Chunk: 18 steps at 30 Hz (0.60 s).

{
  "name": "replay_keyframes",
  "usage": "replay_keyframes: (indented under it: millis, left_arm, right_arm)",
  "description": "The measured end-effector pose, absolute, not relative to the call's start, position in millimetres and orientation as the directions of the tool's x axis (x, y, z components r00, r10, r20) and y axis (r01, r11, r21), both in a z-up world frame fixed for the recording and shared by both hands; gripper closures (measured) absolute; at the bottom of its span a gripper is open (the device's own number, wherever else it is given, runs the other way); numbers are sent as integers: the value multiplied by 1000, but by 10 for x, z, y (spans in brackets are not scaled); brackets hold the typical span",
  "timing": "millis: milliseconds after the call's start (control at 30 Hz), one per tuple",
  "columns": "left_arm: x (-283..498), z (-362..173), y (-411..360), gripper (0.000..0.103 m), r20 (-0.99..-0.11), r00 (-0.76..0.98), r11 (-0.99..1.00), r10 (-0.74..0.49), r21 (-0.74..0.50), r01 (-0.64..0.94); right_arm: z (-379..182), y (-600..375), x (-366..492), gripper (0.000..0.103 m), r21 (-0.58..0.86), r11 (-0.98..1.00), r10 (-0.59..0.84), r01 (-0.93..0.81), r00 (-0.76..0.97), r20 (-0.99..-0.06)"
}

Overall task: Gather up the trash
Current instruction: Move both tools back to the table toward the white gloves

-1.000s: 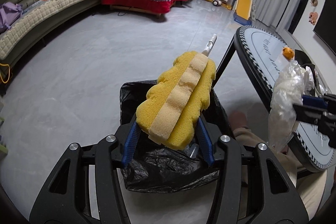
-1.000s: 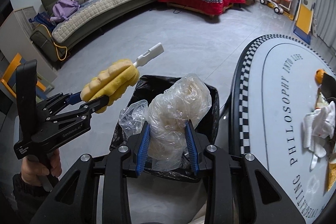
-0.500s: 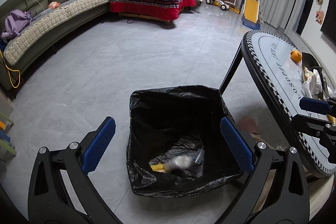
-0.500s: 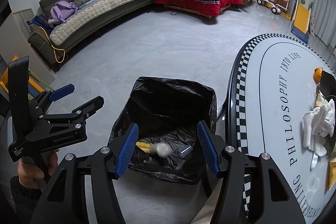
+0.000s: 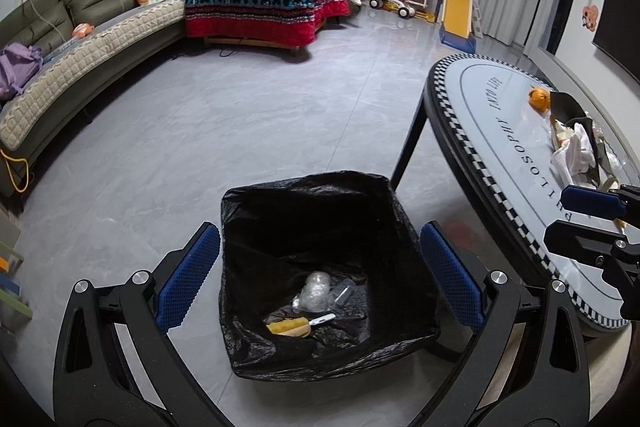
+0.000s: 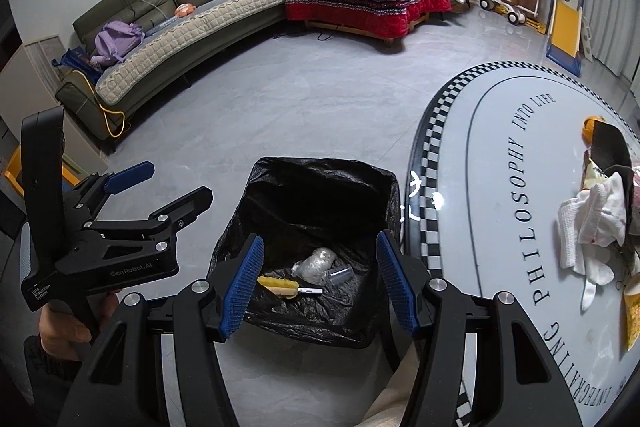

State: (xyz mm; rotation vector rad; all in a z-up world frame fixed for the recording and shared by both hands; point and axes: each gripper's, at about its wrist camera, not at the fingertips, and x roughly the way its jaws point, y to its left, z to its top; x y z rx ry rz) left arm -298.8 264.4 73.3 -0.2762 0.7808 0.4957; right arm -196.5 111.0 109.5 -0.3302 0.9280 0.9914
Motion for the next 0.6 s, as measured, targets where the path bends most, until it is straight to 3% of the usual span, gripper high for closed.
replay_keyframes:
  millis: [600]
  left_arm:
    - [-1846,874,1674,6,-740,650,962,174,-14,-274]
  right_arm:
    - [1263,101,-1041,43,165,701,528,-694,349,-774]
